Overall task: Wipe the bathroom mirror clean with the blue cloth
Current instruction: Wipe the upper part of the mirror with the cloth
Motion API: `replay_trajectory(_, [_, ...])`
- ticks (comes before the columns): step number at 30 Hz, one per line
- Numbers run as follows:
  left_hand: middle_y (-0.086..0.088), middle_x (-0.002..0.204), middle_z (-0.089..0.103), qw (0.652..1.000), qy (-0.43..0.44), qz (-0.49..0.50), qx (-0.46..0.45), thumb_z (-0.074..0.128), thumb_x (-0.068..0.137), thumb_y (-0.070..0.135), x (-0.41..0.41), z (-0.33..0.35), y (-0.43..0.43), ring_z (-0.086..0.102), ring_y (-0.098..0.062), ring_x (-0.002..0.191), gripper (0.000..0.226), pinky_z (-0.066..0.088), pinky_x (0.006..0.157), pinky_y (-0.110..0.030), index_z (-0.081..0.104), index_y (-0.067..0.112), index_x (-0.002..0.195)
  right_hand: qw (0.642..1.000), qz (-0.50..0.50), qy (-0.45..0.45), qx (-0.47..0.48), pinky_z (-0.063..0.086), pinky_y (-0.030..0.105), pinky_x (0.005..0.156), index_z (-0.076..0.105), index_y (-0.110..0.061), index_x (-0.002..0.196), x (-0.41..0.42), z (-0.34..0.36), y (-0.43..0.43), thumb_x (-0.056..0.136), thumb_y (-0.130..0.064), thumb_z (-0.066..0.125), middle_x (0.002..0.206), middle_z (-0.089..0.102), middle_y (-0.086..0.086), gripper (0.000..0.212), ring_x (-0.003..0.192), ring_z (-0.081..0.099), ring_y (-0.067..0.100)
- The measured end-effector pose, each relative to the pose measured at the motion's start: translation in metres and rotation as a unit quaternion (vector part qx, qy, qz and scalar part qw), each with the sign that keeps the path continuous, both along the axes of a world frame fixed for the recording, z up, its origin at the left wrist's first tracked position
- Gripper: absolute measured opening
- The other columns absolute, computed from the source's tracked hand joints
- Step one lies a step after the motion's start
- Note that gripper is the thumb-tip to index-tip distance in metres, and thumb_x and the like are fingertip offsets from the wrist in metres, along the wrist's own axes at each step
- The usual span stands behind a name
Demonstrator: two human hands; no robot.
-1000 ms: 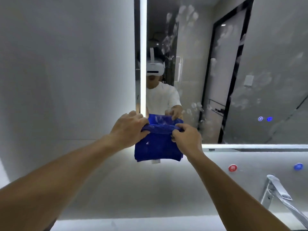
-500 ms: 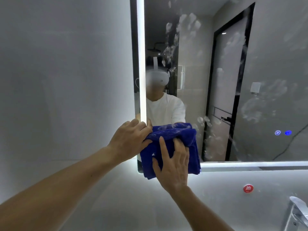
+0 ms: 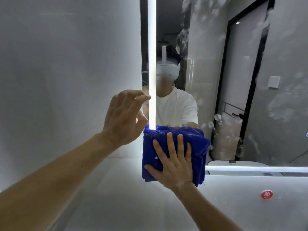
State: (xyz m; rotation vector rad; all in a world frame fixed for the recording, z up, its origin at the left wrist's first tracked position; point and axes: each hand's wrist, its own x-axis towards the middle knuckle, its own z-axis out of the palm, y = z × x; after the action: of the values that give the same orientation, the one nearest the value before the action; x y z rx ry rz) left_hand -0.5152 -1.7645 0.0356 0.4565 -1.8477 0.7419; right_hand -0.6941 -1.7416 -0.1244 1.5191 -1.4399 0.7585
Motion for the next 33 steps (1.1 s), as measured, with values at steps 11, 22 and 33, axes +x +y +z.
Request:
replay_trajectory(11, [-0.009,0.164,0.013,0.988,0.003,0.108,0.108,0.025,0.101,0.039,0.014,-0.009,-0.002,0.005,-0.025,0.153,0.061,0.003,0.122,-0.05,0.017,0.015,0.156,0.985,0.0,0.162,0.053,-0.003,0.051,0.119,0.032,-0.024,0.148,0.0,-0.031,0.011,0.104,-0.042,0.015,0.16,0.014,0.01,0.051,0.148,-0.003,0.034])
replay_trajectory(22, [-0.003,0.165,0.008,0.984,0.059,0.118,0.12,0.023,0.101,0.04,0.05,0.006,-0.002,0.002,-0.019,0.153,0.062,-0.001,0.123,-0.048,0.016,0.014,0.157,0.993,-0.024,0.08,-0.083,-0.013,0.049,0.117,0.013,-0.023,0.155,0.017,0.176,-0.012,0.099,-0.053,0.026,0.162,0.004,0.011,0.065,0.148,-0.003,0.033])
replay_trajectory(33, [-0.005,0.165,0.011,0.985,0.063,0.106,0.123,0.021,0.101,0.042,0.044,-0.001,-0.008,0.005,-0.021,0.153,0.062,0.0,0.123,-0.049,0.017,0.013,0.156,0.994,0.017,0.092,-0.046,-0.009,0.052,0.118,0.02,-0.021,0.154,0.03,0.078,-0.015,0.101,-0.053,0.025,0.162,-0.004,0.011,0.063,0.148,-0.002,0.035])
